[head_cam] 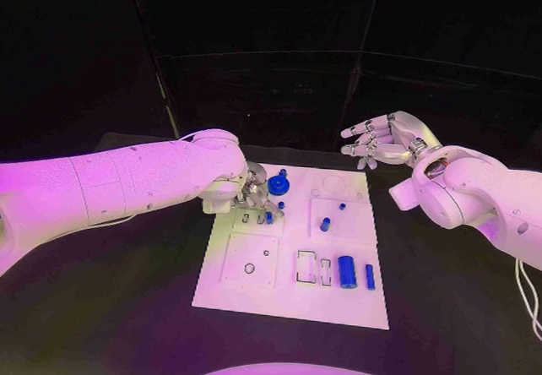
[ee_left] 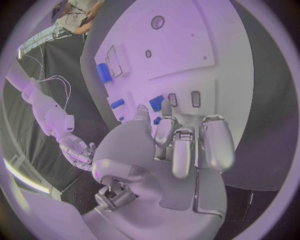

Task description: Assemble the parts on the task board

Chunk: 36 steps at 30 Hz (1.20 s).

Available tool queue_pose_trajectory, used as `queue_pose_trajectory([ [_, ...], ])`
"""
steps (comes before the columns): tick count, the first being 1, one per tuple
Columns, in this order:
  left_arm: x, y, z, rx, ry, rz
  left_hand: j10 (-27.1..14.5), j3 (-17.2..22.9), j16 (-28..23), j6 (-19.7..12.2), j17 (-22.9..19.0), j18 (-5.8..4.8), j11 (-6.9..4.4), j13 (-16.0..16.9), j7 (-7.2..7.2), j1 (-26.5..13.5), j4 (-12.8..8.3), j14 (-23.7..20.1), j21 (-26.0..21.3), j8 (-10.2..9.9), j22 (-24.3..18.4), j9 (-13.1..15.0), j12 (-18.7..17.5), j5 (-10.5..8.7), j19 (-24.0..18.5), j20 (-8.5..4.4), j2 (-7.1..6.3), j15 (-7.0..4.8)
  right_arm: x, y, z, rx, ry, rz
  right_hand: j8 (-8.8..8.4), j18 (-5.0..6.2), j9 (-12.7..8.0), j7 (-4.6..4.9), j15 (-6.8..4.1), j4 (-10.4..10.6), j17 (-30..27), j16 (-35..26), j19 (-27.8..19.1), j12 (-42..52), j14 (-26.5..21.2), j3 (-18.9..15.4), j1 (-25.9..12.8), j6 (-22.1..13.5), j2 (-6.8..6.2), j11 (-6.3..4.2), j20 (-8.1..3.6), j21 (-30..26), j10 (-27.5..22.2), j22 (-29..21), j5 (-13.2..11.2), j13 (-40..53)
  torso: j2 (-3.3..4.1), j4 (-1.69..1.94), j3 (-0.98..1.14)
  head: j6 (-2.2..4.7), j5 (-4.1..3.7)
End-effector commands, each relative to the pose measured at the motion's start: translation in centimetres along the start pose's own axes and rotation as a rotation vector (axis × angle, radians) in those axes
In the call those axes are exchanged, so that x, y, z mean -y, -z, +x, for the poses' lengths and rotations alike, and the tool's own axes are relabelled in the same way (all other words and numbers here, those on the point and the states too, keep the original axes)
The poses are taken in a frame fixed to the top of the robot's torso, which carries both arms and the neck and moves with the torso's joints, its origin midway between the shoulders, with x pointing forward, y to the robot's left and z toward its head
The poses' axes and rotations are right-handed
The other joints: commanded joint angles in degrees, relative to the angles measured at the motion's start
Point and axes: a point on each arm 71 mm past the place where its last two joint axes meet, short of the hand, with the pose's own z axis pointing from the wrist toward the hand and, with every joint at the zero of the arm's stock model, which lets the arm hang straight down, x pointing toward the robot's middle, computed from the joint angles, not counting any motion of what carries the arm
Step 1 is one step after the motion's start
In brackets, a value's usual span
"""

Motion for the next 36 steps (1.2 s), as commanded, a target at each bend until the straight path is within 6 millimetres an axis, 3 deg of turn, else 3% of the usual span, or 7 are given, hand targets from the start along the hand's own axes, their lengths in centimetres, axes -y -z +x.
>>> queue_pose_trajectory([
  [1,0.1,0.0,0.0,-0.008,-0.015,-0.008,-0.6,1.1,0.2,-0.7,15.1,-1.02,0.01,-0.1,0.0,1.6,-1.4,5.9,0.3,0.2,0.2,0.2,-0.2,-0.28,-0.2,-0.29,0.33,-0.08,-0.2,-0.1,-0.1,0.005,0.005,-0.005,0.25,0.15,0.1,-0.03,-0.01,-0.2,-0.1,0.4,-0.4,0.2,-0.2,0.3,-0.5,-0.6,0.05,0.0,-0.11,0.4,-0.6,0.1,0.3,0.1,0.03,0.0,-0.01,-0.1,0.03],
  [17,0.2,0.1,0.1,-0.009,-0.017,-0.007,-0.9,7.9,0.2,-1.6,15.1,-1.01,-0.47,-0.3,-0.49,7.2,-6.4,5.9,0.4,-0.7,0.5,0.4,-0.6,-0.16,-0.2,-0.58,2.1,-0.49,-0.1,-0.2,0.0,0.001,0.005,-0.002,0.43,0.16,0.1,0.02,0.02,-0.4,-0.2,0.7,-0.5,0.6,-0.4,0.5,-0.4,-0.8,0.06,0.04,-0.08,0.5,-0.8,0.2,0.8,0.1,0.04,0.02,-0.05,-0.26,0.04],
  [21,0.2,0.1,0.1,-0.004,-0.013,-0.003,-1.3,11.5,0.2,-2.1,15.1,-1.02,-0.47,-0.7,-0.47,8.8,-8.5,5.9,0.4,-1.5,0.6,0.2,-1.1,2.73,-0.2,-0.65,1.91,-0.51,-0.1,-0.2,0.1,0.0,0.005,-0.002,0.47,0.16,0.1,0.03,0.03,-0.4,-0.3,0.7,-0.5,0.6,-0.4,0.6,-0.3,-0.9,0.07,0.05,-0.07,0.6,-0.8,0.3,0.9,0.1,0.01,0.0,-0.04,-0.27,0.04],
  [24,0.1,0.3,0.1,0.001,0.001,0.003,-1.6,17.3,0.2,-2.4,15.1,-1.0,-0.21,-1.0,0.0,8.9,-10.5,5.9,0.4,-2.0,0.6,0.1,-1.6,4.41,-0.3,-0.64,0.68,-0.36,-0.1,-0.2,0.0,0.0,0.005,-0.001,0.51,0.17,0.1,0.04,0.04,-0.4,-0.3,0.8,-0.5,0.7,-0.4,0.6,-0.4,-0.9,0.06,0.06,-0.07,0.6,-0.9,0.3,1.0,0.1,0.03,0.04,-0.04,-0.3,0.01],
  [27,-0.2,0.4,0.1,0.008,0.025,0.01,-1.4,29.9,0.2,-2.4,15.1,-0.86,0.06,-1.3,0.48,4.4,-12.6,5.9,0.4,-1.9,0.9,0.7,-1.9,4.82,-0.3,-0.56,-3.36,0.34,-0.1,-0.2,0.0,0.0,0.005,0.0,0.51,0.17,0.1,0.04,0.04,-0.4,-0.3,0.8,-0.5,0.7,-0.4,0.6,-0.4,-0.9,0.06,0.06,-0.07,0.6,-0.9,0.3,1.0,0.1,0.02,0.08,-0.04,-0.32,-0.06],
  [30,-0.6,0.6,0.0,0.023,0.071,0.019,-1.1,38.7,0.2,-2.4,15.1,-1.04,-0.19,-1.4,0.69,0.5,-13.6,5.9,0.4,-1.1,1.0,1.7,-1.8,4.64,-0.3,-0.04,-5.99,0.23,0.0,-0.2,0.0,0.0,0.006,0.001,0.53,0.16,0.1,0.05,0.04,-0.4,-0.4,0.8,-0.6,0.7,-0.5,0.6,-0.4,-1.0,0.05,0.07,-0.06,0.6,-0.9,0.3,1.1,0.1,-0.01,0.13,-0.04,-0.28,-0.08],
  [36,-1.3,1.2,0.0,0.062,0.148,0.038,-1.4,48.4,0.2,-3.0,15.1,-1.04,0.18,-3.3,0.55,-4.5,-14.6,5.9,0.5,0.5,1.4,3.7,-3.1,4.26,-0.2,-0.01,-8.5,0.25,0.0,-0.2,-0.1,0.003,0.007,0.002,0.62,0.16,0.1,0.08,0.08,-0.4,-0.5,0.8,-0.6,0.8,-0.5,0.6,-0.5,-1.0,0.03,0.11,-0.04,0.7,-1.0,0.4,1.3,0.1,0.0,0.29,-0.05,-0.3,-0.18],
])
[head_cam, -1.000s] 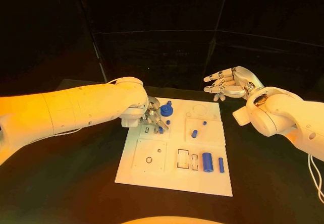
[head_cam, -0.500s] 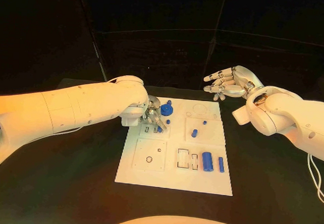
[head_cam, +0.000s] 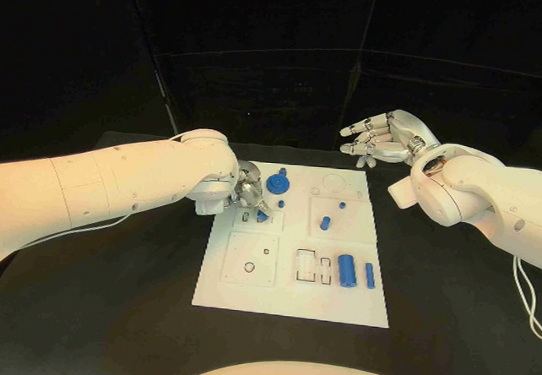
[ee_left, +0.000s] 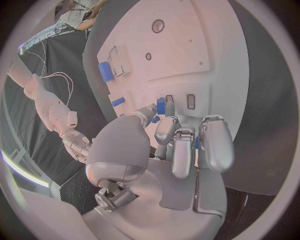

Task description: Assemble the parts on the task board

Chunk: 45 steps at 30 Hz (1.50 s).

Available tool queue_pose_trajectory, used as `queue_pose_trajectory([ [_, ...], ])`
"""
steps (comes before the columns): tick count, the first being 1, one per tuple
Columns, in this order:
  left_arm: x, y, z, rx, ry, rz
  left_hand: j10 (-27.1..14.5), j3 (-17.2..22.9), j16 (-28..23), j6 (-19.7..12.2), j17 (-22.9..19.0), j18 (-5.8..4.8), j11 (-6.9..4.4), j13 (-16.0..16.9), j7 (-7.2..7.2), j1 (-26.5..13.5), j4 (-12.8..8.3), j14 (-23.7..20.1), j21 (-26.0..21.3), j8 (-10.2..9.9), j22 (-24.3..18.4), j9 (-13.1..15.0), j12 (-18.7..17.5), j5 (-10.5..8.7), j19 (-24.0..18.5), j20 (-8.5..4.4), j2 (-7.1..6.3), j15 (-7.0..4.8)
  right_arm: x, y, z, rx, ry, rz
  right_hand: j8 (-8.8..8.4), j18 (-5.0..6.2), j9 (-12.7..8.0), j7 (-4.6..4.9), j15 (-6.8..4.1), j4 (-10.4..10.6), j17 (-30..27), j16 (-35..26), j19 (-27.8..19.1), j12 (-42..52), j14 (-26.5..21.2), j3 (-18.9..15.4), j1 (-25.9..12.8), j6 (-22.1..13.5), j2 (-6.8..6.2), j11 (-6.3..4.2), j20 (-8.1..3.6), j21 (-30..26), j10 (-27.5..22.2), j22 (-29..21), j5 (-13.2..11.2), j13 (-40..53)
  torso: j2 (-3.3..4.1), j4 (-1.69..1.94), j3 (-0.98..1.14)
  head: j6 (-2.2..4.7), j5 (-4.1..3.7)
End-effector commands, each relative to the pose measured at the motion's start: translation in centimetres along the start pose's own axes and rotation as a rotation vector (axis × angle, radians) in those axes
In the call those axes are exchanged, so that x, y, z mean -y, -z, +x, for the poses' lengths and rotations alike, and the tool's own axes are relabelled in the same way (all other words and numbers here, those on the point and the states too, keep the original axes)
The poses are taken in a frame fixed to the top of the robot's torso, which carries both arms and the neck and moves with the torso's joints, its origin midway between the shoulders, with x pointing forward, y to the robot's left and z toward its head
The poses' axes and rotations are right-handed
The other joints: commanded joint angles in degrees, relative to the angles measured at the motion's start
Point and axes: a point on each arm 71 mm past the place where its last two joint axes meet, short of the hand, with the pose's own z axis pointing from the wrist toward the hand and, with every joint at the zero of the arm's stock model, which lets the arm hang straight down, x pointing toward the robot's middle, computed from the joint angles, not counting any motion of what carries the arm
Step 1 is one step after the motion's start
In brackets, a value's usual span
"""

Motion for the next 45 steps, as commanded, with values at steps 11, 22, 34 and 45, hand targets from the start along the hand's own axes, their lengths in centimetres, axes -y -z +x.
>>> queue_pose_trajectory([
  [11,-1.1,1.2,0.2,0.157,0.087,0.031,0.5,14.0,0.2,-0.4,15.1,-1.14,0.24,-0.1,-0.08,-2.6,-9.9,6.0,0.6,1.3,0.6,1.3,0.0,-0.47,0.1,0.19,-1.16,0.07,0.1,0.0,-0.4,0.009,0.006,-0.002,0.56,0.15,0.1,-0.11,0.14,0.2,-0.3,0.5,-0.6,0.7,-0.7,0.2,-1.1,-0.6,0.02,-0.05,0.18,0.3,-0.5,0.2,0.5,0.0,-0.14,0.5,-0.09,-0.08,0.39],
  [22,-1.4,1.0,1.6,0.236,0.03,0.028,0.6,14.6,0.2,-0.4,15.1,-1.19,0.2,-0.1,-0.1,-2.8,-10.1,6.0,0.7,1.5,0.9,1.5,0.1,-0.5,0.2,0.16,-1.41,0.04,0.2,0.0,-0.5,0.012,0.007,-0.001,0.71,0.15,0.1,-0.1,0.17,0.5,-0.5,0.6,-0.7,0.9,-0.8,0.2,-1.5,-0.7,0.03,-0.03,0.23,0.3,-0.7,0.2,0.7,0.0,-0.29,0.79,0.02,-0.39,0.63],
  [34,-1.1,0.7,2.3,0.246,0.004,0.029,0.6,14.7,0.2,-0.4,15.1,-1.2,0.19,-0.2,-0.11,-2.9,-10.2,6.0,0.8,1.5,1.0,1.6,0.0,-0.52,0.3,0.15,-1.47,0.03,0.2,0.0,-0.5,0.011,0.014,-0.003,0.9,0.16,0.1,-0.1,0.21,0.8,-0.7,0.8,-0.8,1.1,-0.9,0.1,-2.0,-0.9,0.04,0.0,0.29,0.3,-0.8,0.2,0.8,0.0,-0.24,0.65,0.14,-0.56,0.77],
  [45,-1.0,0.5,2.6,0.216,-0.017,0.016,0.5,14.8,0.2,-0.4,15.1,-1.2,0.2,-0.5,-0.11,-3.0,-10.1,6.0,0.8,1.6,1.0,1.6,-0.2,-0.58,0.3,0.14,-1.55,0.03,0.1,-0.1,-0.4,0.008,0.014,-0.003,0.9,0.16,0.1,-0.1,0.21,0.8,-0.7,0.8,-0.8,1.1,-0.9,0.1,-2.0,-0.9,0.04,0.0,0.29,0.3,-0.8,0.2,0.8,0.0,-0.27,0.68,0.15,-0.73,0.79],
])
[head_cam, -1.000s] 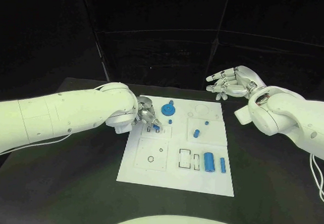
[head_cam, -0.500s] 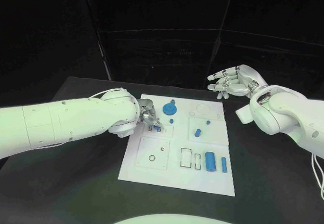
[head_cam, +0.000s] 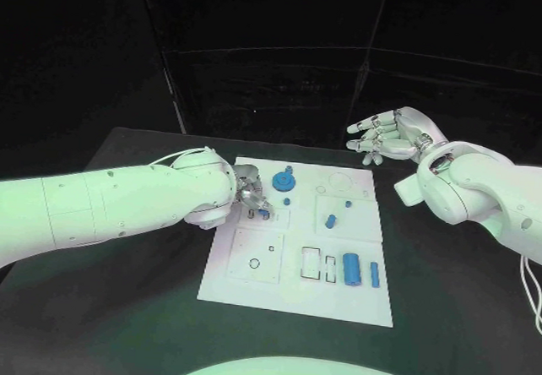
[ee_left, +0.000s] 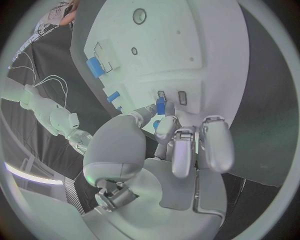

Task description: Assemble the parts on the task board

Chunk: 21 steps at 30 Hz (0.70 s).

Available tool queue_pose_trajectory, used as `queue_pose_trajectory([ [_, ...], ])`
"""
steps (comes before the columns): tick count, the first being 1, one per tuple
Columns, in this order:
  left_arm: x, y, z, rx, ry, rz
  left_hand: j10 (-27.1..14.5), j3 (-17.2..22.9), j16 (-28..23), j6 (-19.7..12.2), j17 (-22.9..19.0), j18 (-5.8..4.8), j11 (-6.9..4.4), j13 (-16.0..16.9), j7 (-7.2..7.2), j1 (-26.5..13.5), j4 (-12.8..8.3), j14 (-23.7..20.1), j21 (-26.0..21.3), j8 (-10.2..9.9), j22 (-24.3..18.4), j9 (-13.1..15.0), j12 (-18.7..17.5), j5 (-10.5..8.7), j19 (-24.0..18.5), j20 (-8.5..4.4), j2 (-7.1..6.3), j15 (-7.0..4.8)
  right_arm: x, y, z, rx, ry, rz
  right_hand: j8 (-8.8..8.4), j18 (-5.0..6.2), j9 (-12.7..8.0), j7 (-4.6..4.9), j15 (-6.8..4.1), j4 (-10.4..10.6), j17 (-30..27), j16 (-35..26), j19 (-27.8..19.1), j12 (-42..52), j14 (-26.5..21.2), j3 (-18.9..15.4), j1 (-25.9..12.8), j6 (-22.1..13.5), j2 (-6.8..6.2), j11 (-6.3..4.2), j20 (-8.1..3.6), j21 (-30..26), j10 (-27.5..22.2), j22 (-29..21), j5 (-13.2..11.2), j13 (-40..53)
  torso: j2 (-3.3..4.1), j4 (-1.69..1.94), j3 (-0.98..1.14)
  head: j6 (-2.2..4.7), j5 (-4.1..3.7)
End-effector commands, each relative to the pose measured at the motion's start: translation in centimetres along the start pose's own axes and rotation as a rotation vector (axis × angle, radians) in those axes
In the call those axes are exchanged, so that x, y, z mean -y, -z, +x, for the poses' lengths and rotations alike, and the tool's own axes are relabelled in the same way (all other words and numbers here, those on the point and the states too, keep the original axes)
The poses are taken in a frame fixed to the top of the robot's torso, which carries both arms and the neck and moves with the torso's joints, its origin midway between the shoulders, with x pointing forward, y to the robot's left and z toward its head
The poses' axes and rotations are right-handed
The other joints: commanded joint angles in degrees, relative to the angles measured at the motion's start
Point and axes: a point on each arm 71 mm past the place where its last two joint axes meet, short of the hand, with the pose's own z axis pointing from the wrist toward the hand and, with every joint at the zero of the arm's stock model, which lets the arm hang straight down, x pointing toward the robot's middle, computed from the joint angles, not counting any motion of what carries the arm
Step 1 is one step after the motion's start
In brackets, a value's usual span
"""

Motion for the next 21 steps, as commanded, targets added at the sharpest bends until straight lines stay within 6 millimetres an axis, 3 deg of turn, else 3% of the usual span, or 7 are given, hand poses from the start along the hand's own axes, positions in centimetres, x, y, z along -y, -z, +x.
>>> queue_pose_trajectory([
  [1,0.13,-0.02,0.08,-0.011,-0.028,-0.006,0.4,8.6,0.2,-0.2,15.1,-0.68,-0.11,-0.1,-0.33,0.0,-8.2,6.0,0.3,0.2,0.0,0.1,-0.2,0.13,0.3,0.14,0.41,0.03,-0.21,-0.07,0.02,-0.002,0.003,-0.01,0.23,0.17,0.1,-0.12,0.01,0.3,-0.1,0.3,-0.4,0.3,-0.3,0.0,-0.5,-0.5,0.04,0.0,-0.14,0.3,-0.4,0.1,0.3,0.1,0.02,0.02,0.01,-0.04,0.04],
  [21,0.17,-0.16,0.48,-0.069,-0.068,-0.022,0.1,8.7,0.2,-0.2,15.1,-0.67,-0.12,-0.6,-0.35,-0.1,-8.2,6.0,0.2,0.3,0.0,0.1,-0.6,0.1,0.2,0.14,0.32,0.03,-0.31,-0.18,0.24,-0.009,0.022,-0.014,0.35,0.18,0.1,-0.13,0.02,0.4,0.0,0.4,-0.5,0.4,-0.3,0.0,-0.6,-0.5,0.11,-0.01,-0.12,0.3,-0.4,0.1,0.4,0.1,0.04,0.04,-0.01,-0.18,-0.01],
])
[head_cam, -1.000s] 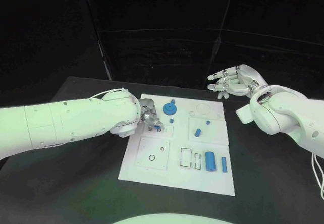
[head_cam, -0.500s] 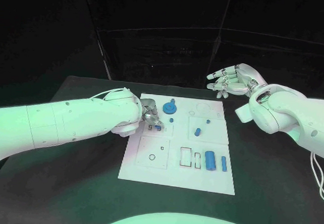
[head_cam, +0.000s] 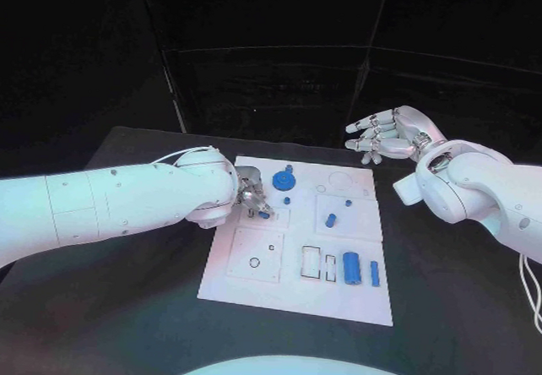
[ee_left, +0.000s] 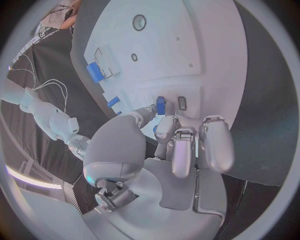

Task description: Assemble the parts on the task board

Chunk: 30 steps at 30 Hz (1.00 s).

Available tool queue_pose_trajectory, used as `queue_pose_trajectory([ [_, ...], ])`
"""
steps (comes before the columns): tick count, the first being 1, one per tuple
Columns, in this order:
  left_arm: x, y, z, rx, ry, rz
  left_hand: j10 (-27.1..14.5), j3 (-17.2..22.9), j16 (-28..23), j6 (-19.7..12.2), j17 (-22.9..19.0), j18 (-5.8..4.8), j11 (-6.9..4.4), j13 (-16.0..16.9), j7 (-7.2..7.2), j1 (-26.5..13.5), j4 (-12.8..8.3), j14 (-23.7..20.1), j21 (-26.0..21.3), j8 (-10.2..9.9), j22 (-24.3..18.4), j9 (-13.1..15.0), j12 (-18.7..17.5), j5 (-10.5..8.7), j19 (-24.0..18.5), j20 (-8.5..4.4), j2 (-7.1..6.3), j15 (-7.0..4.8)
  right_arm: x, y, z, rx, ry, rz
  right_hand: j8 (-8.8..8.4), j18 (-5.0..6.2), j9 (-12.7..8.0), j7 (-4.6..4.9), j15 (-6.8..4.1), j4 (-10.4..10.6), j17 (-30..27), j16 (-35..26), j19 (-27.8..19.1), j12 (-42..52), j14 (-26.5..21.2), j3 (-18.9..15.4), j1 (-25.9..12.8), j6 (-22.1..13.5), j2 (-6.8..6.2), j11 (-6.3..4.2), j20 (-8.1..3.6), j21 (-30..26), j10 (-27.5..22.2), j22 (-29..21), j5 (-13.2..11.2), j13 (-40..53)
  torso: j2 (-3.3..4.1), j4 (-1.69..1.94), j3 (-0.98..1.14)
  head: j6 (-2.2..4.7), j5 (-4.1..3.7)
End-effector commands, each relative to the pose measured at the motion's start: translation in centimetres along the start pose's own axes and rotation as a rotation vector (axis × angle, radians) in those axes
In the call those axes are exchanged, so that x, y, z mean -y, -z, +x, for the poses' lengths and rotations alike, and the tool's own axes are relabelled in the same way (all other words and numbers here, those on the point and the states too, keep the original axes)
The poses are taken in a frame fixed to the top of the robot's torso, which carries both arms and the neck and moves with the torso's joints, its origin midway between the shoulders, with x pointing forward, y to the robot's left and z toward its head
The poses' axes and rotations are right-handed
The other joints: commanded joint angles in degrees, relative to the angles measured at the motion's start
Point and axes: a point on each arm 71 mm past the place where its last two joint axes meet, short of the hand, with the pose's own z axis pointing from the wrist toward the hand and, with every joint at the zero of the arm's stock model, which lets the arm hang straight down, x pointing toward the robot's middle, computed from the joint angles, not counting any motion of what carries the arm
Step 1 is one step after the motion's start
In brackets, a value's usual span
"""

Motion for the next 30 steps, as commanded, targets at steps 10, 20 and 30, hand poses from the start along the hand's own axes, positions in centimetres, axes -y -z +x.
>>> queue_pose_trajectory([
  [10,-0.07,-0.1,0.27,-0.039,-0.039,-0.017,0.1,8.7,0.2,-0.1,15.1,-0.69,-0.12,-0.1,-0.47,0.0,-8.2,6.0,0.3,0.3,0.0,0.1,-0.3,0.11,0.2,0.14,0.34,0.03,-0.22,-0.08,0.06,-0.006,0.006,-0.011,0.38,0.19,0.1,0.05,0.01,0.5,0.0,0.3,-0.3,0.2,-0.2,0.0,-0.6,-0.3,0.12,-0.02,0.08,0.3,-0.4,0.1,0.4,0.1,0.0,0.02,-0.01,-0.13,-0.02],
  [20,0.0,-0.28,0.35,-0.06,-0.054,-0.022,0.0,8.5,0.2,0.1,15.1,-0.69,-0.2,-0.9,-0.62,-1.0,-7.9,6.0,0.3,0.7,0.0,0.4,-0.8,-0.09,0.2,0.12,0.02,-0.01,-0.25,-0.06,0.08,-0.006,0.006,-0.011,0.38,0.19,0.1,0.05,0.01,0.5,0.0,0.3,-0.3,0.2,-0.2,0.0,-0.6,-0.3,0.12,-0.02,0.08,0.3,-0.4,0.1,0.4,0.1,0.01,0.02,0.05,-0.17,-0.15],
  [30,0.29,-0.5,0.46,-0.081,-0.07,-0.023,0.7,5.6,0.2,0.9,15.1,-0.72,-0.61,-0.3,-1.18,-3.0,-6.4,6.0,0.3,1.3,0.3,0.8,-0.1,-1.19,0.3,-0.12,0.2,-0.32,-0.2,0.0,0.02,-0.005,0.007,-0.008,0.52,0.21,0.1,0.02,-0.01,0.5,-0.3,0.3,-0.3,0.3,-0.3,0.1,-0.6,-0.3,0.11,-0.05,0.08,0.3,-0.6,0.1,0.6,0.0,0.0,0.0,0.05,-0.37,-0.17],
])
